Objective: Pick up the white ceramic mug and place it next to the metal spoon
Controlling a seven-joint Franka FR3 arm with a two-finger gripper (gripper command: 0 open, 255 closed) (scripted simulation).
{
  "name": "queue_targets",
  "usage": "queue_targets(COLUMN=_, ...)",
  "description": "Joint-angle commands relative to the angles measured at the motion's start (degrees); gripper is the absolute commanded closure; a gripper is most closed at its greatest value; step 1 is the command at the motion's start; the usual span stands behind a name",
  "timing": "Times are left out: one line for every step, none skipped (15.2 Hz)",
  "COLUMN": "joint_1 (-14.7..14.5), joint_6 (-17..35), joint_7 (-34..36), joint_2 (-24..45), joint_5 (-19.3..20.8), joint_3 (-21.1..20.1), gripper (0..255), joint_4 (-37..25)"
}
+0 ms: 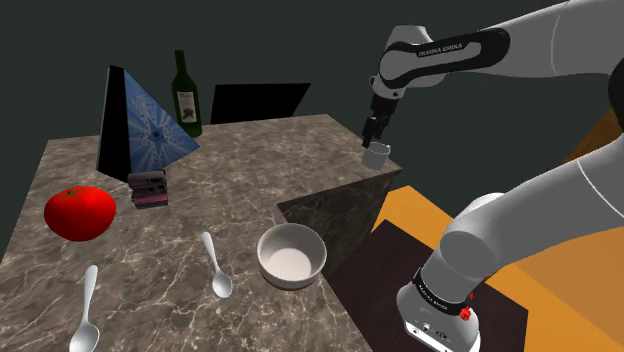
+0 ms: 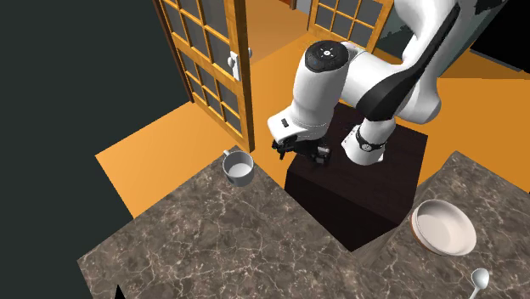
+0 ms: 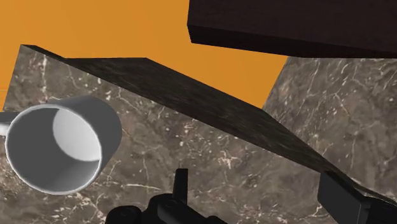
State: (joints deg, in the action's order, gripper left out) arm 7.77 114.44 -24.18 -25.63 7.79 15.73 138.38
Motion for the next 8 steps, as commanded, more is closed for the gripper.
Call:
queue_targets(joint_1=0.4, joint_6=2.3, joint_7=-1.7, joint_2=3.4, joint_5=0.3, joint_3=1.6, gripper=0, joint_4=-1.0)
queue_targets(joint_1=0.6, joint_6=3.5, joint_7=-2.7, joint_2=5.2, joint_5=0.4, joint_3=2.4, gripper=0, joint_4=-1.7)
queue_targets(joint_1=0.8, joint_6=4.6, joint_7=-3.7, joint_2=7.0, joint_5=0.4, joint_3=3.3, gripper=0, joint_4=-2.3)
queue_targets(joint_1=1.1, joint_6=5.6, joint_7=-4.7, joint_2=8.8, joint_5=0.3, joint_3=4.1, gripper=0, joint_4=-3.1)
queue_targets(joint_1=1.3, joint_6=6.6, joint_7=-5.8, joint_2=10.7, joint_5=0.2, joint_3=5.0, gripper=0, joint_4=-3.9)
queue_targets(joint_1=1.5, joint_6=7.6, joint_7=-6.9, joint_2=12.7, joint_5=-0.1, joint_3=5.7, gripper=0, joint_4=-4.8)
queue_targets(joint_1=1.7, joint_6=8.6, joint_7=-8.0, joint_2=14.6, joint_5=-0.4, joint_3=6.5, gripper=0, joint_4=-5.7)
queue_targets(joint_1=1.9, joint_6=9.5, joint_7=-9.2, joint_2=16.6, joint_5=-0.9, joint_3=7.2, gripper=0, joint_4=-6.7)
